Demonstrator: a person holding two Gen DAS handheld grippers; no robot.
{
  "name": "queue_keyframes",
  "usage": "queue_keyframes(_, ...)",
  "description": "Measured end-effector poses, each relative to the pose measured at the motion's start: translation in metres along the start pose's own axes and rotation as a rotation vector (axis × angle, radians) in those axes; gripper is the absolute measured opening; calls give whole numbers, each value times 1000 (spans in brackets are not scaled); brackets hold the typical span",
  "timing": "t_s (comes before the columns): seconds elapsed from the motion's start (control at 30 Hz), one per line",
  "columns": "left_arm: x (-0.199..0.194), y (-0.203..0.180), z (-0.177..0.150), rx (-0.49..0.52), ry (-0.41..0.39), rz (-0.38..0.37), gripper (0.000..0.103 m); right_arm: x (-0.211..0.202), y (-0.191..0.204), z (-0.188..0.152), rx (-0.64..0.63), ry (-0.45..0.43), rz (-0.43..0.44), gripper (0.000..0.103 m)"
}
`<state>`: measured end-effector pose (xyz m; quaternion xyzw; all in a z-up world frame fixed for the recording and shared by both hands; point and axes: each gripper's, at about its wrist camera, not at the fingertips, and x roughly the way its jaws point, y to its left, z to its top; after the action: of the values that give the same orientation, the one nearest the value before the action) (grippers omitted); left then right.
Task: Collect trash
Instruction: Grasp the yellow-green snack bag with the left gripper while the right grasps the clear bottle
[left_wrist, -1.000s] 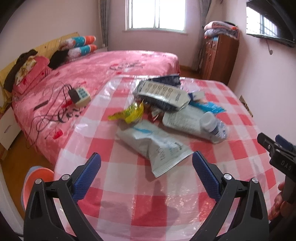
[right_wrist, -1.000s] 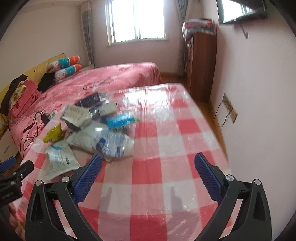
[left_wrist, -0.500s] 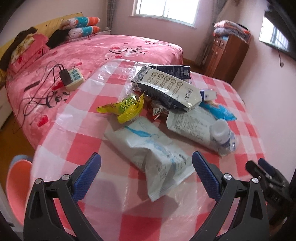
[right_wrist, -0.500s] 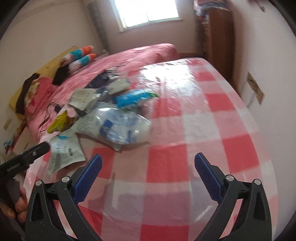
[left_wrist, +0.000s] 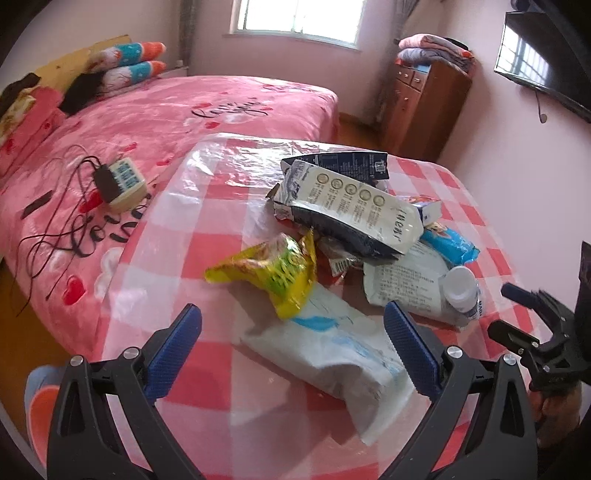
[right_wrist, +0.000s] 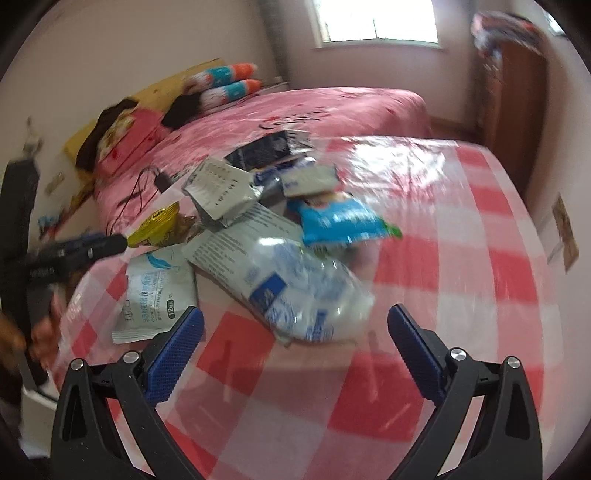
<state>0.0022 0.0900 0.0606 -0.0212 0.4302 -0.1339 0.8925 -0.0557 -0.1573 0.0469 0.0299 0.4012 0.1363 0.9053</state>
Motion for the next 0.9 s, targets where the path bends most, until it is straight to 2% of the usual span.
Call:
queue_keyframes(0.1,11,15,8,-52,42,-49,99,9,1,8,-65,25,-2,98)
queue_keyframes(0.3,23,44,12,-285,83,-204,99,31,5,8,-181,78,-4,97)
queue_keyframes(0.37,29,50,14,-330,102,-229,99,35,3,10,-187,78,5,91)
queue_keyframes(0.43,38,52,18,-368,123,-226,99,39,0,14,-183,82,17,84)
queue_keyframes(0.53,48,52,23,-402,145,-230,99,52,-2,16,-182,115,38,81)
queue_keyframes(0.73,75,48,33,-411,184,-178,99,58,2,5,-181,134,37,71)
queue_keyframes(0.77,79,46,35,-406,189,-160,96,56,2,3,-171,133,37,69)
queue_keyframes(0.87,88,42,37,-382,213,-89,77,51,-1,-2,-125,126,53,61)
queue_keyframes(0.9,88,40,38,-372,209,-70,68,49,-1,-3,-117,124,56,59)
